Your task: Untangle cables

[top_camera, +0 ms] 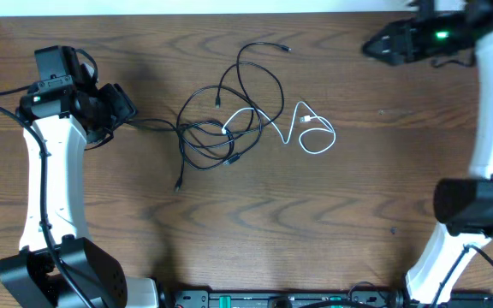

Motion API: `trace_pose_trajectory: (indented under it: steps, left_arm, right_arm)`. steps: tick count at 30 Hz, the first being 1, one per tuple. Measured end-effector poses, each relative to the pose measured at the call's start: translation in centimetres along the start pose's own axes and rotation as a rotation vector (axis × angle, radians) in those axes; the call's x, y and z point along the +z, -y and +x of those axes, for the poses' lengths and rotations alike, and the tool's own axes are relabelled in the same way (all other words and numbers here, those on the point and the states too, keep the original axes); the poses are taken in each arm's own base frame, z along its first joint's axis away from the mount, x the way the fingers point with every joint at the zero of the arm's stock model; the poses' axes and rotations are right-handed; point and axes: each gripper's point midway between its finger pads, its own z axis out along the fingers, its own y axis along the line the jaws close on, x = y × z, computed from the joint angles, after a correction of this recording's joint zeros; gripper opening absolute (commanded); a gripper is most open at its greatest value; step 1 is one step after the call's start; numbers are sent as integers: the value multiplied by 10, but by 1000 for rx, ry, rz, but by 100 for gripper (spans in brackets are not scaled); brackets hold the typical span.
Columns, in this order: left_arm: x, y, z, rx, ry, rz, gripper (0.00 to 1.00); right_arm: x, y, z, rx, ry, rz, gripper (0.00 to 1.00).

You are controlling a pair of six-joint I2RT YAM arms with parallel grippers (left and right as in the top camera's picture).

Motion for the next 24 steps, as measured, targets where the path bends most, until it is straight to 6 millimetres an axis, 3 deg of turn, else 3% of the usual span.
trace_pose_trajectory:
  steps: [8,12,19,24]
  left_arm:
    - [2,8,3,20,-5,8,64]
    - [8,6,4,18,-19,2,64]
    - [16,4,6,14,-41,-6,64]
    - [16,4,5,14,-38,-5,64]
  right_arm:
    - [89,-23,26,21,-230,30,56]
    - [120,-28,47,56,-345,75,56]
    - [119,-32,72,114,-454,166,56]
    - [118,-27,77,142,-477,238,57]
